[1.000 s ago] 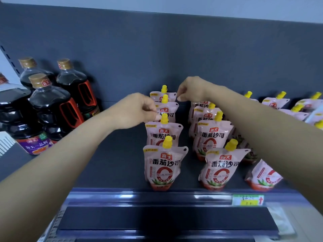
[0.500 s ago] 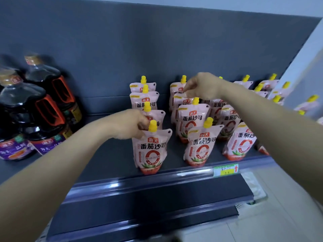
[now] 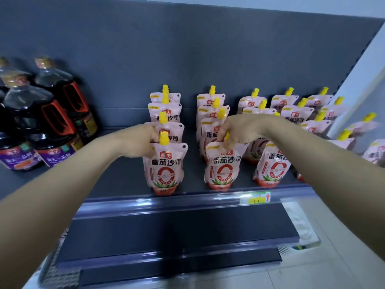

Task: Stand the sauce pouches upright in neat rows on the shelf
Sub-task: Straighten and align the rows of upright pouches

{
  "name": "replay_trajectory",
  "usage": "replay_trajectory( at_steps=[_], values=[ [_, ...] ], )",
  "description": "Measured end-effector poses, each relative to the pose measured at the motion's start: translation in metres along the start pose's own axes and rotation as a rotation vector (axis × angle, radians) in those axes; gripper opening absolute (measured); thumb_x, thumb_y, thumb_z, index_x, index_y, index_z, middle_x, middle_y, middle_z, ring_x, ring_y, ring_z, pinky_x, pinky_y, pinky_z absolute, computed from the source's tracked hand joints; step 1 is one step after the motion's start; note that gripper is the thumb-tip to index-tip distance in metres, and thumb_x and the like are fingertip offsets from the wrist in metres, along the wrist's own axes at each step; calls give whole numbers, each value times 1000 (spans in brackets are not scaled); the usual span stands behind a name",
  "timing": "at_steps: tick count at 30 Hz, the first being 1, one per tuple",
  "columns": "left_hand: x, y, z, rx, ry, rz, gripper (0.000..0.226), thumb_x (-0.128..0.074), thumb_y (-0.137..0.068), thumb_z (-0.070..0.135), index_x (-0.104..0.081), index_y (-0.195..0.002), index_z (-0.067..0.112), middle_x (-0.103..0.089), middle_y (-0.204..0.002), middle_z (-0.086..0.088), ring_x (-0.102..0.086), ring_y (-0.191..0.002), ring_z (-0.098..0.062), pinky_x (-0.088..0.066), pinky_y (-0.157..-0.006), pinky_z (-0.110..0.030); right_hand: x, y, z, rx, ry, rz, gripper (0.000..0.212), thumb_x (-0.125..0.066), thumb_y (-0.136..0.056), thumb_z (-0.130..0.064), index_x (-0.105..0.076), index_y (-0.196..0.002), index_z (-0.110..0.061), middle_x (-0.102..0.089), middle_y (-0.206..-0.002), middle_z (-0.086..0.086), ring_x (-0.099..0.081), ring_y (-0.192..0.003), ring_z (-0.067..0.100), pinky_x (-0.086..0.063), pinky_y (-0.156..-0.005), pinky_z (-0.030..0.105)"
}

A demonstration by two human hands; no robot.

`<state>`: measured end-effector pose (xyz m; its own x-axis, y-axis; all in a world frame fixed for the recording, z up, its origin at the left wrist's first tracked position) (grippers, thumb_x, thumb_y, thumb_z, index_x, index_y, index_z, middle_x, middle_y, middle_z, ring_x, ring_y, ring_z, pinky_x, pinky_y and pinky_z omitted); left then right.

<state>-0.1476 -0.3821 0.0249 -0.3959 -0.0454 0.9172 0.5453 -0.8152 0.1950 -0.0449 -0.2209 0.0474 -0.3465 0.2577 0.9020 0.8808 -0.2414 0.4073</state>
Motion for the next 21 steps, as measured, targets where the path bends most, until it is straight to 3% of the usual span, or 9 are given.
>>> replay_trajectory(
  at_steps=[1,2,5,9,12,15,18,21],
  values=[
    [1,1,2,9,10,21,13,-65,-79,1,-60,-67,-3,-46,-70,13,-51,-66,2,-35,-54,-6,-1,0,0,14,-7,18,23,-67,-86,-31,-71,-108,-27,-64,-100,-10,-56,-103,14,-36,-84,26],
    [1,1,3,8,20,41,10,-66,-79,2,-63,-74,-6,-47,-72,15,-52,-70,0,-39,-59,-7,-2,-1,-1,27,-6,23,23,-66,-87,-30,-71,-109,-26,-64,-99,-10,-56,-101,14,-36,-83,26],
    [2,2,5,20,53,70,16,-68,-79,6,-69,-91,-3,-56,-92,14,-54,-94,-14,-44,-79,-22,-3,-1,-4,63,7,25,25,-64,-88,-26,-70,-112,-22,-62,-97,-9,-54,-96,14,-36,-78,24],
    [6,8,4,37,253,82,34,-70,-77,3,-67,-109,12,-66,-117,5,-63,-107,-19,-45,-101,-34,-4,-3,-10,117,35,35,26,-61,-90,-24,-69,-114,-18,-68,-110,0,-54,-94,15,-37,-77,24],
    [21,15,1,127,233,211,48,-74,-75,10,-58,-120,15,-67,-114,-5,-62,-106,-24,-48,-97,-39,-3,0,-7,138,9,20,28,-64,-88,-30,-69,-115,-21,-68,-114,-4,-56,-99,14,-39,-84,26],
    [39,24,25,110,156,360,57,-74,-76,14,-50,-128,14,-56,-126,-6,-55,-115,-26,-45,-98,-42,16,16,4,166,-70,81,30,-63,-85,-43,-71,-110,-27,-68,-113,-10,-62,-108,15,-44,-98,31],
    [38,22,68,12,9,352,66,-74,-76,24,-43,-134,18,-48,-133,-2,-44,-124,-24,-36,-105,-40,50,41,30,131,-159,209,29,-61,-87,-41,-71,-110,-26,-71,-110,-8,-64,-105,14,-46,-96,30],
    [25,11,105,-73,87,266,60,-72,-79,24,-45,-133,20,-51,-123,2,-49,-112,-16,-39,-93,-27,68,57,67,27,-86,278,29,-67,-84,-35,-71,-109,-21,-71,-106,-4,-63,-104,18,-44,-97,33]
  ],
)
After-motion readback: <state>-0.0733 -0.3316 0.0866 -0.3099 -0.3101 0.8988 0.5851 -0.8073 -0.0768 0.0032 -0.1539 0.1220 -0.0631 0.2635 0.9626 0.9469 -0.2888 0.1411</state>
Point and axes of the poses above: each hand's wrist, its own y-axis away from the middle knuckle, its own x-axis out of the back of the hand, z = x × y, the point moved 9 cm from there along -y, towards the middle knuckle
